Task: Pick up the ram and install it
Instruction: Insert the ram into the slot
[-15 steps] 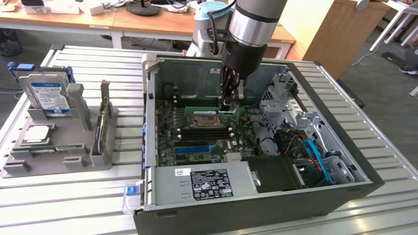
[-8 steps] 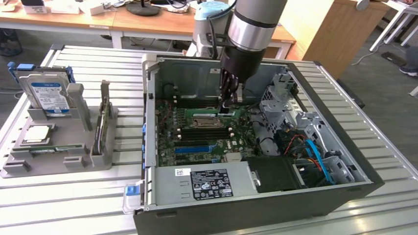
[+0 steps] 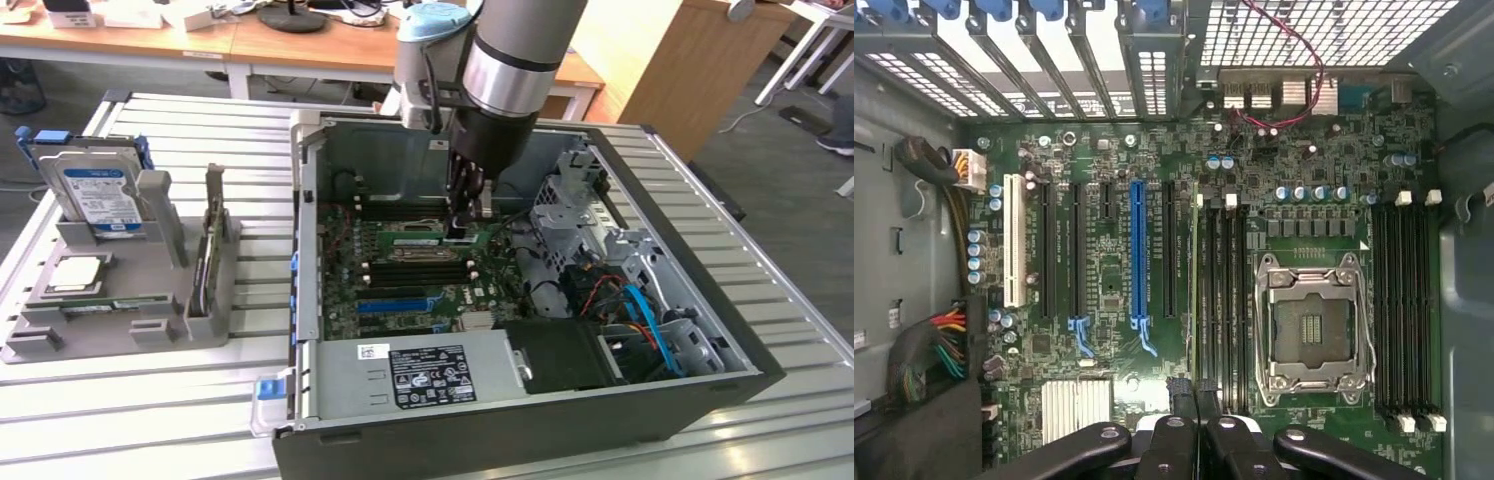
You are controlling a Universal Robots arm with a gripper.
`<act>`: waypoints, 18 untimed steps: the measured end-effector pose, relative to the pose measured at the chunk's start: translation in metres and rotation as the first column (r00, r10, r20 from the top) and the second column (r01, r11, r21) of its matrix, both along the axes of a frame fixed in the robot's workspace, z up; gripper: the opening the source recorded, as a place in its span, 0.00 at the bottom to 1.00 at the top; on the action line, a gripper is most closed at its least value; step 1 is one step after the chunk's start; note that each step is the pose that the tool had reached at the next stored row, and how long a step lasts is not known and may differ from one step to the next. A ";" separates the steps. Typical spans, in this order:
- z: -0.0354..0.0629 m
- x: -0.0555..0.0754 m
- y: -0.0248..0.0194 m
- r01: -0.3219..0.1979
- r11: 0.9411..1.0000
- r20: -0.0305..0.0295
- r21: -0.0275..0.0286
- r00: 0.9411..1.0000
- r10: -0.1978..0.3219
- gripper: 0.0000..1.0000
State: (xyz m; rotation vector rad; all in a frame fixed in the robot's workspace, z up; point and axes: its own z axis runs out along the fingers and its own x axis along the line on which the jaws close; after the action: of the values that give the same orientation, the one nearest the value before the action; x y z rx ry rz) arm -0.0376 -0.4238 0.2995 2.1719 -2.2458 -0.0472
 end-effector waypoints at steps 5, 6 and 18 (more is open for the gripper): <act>-0.0005 0.000 0.0000 -0.007 1.000 -0.001 0.000 1.000 0.007 0.11; -0.0005 0.000 0.0000 -0.009 1.000 -0.001 0.000 1.000 0.009 0.11; -0.0094 0.000 0.0001 -0.013 1.000 -0.001 0.000 1.000 0.013 0.11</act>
State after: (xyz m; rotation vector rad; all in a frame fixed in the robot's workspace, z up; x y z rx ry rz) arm -0.0374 -0.4237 0.2901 2.1856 -2.2310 -0.0487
